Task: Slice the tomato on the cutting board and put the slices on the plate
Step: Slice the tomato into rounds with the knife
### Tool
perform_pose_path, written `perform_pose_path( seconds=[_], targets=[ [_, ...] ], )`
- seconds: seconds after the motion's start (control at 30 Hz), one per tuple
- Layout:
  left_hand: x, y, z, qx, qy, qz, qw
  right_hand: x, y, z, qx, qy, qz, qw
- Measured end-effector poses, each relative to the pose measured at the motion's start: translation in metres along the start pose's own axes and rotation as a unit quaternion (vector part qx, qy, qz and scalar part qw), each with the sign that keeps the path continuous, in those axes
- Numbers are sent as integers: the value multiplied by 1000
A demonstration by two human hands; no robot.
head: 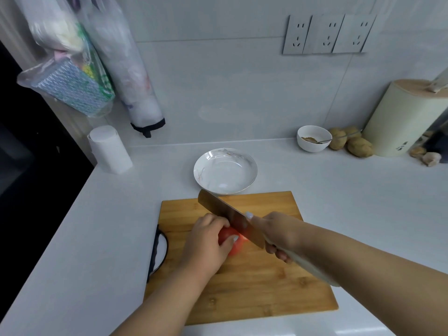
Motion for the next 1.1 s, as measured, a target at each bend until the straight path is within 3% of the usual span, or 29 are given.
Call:
perform_pose_path(
  seconds=[0.37, 1.1],
  targets=[
    [1, -1, -1, -17, 5, 2, 1000, -1, 2, 30, -10, -53, -10, 998],
    [0, -2, -4, -5, 4, 8, 1000, 22, -25, 19, -10, -18, -17, 1000]
  ],
)
Point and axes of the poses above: each hand's wrist, its own x-axis towards the middle knuckle, its own y-axis out of the back of the hand, z = x × y, the point moved 7 cm from there along x, towards the middle knuckle, and after that the axes turned 4 degrees about z, right-handed, at the moved point
